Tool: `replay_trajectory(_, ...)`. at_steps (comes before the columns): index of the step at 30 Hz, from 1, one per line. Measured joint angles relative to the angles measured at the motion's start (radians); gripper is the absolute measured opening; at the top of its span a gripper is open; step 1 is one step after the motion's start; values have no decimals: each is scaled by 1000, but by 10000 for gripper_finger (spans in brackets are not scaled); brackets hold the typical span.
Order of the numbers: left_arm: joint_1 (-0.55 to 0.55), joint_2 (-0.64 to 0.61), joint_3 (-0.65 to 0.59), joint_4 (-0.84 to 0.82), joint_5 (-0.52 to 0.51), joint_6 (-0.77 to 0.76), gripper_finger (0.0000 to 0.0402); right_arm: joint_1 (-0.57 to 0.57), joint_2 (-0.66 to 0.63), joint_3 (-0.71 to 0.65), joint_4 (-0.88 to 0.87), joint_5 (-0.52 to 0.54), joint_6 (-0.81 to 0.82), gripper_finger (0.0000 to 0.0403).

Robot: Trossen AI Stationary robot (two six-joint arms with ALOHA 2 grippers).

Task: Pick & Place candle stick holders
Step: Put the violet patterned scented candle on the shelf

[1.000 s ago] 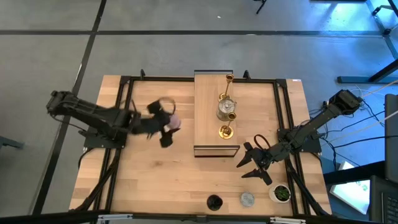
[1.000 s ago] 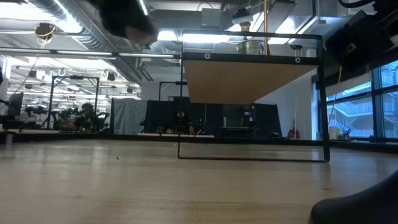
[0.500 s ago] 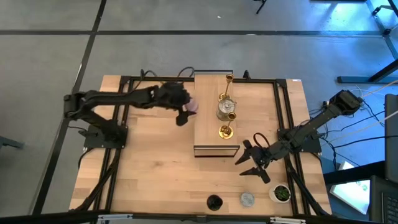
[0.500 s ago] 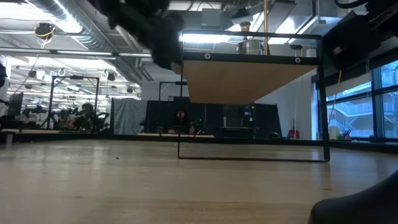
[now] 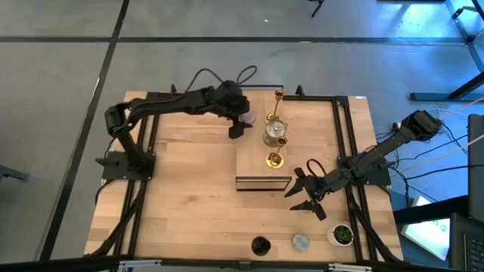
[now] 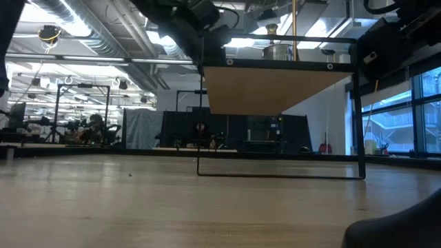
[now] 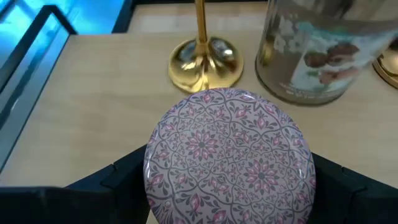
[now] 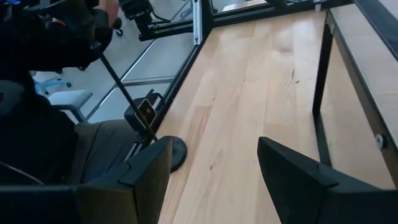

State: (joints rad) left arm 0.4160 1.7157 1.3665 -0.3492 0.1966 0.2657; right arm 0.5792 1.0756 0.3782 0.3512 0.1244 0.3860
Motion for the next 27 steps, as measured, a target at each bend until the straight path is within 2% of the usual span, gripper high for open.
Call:
replay_trajectory(7, 13, 69, 88, -43, 9, 41, 296, -16, 0, 0, -5, -32, -9, 240)
replay_trajectory(15, 60, 71, 88, -55, 38, 47, 296, -16, 0, 0, -20, -31, -14, 240)
replay_trajectory(27, 51, 117, 86, -46, 64, 53, 296, -16, 0, 0, -20, -31, -16, 240)
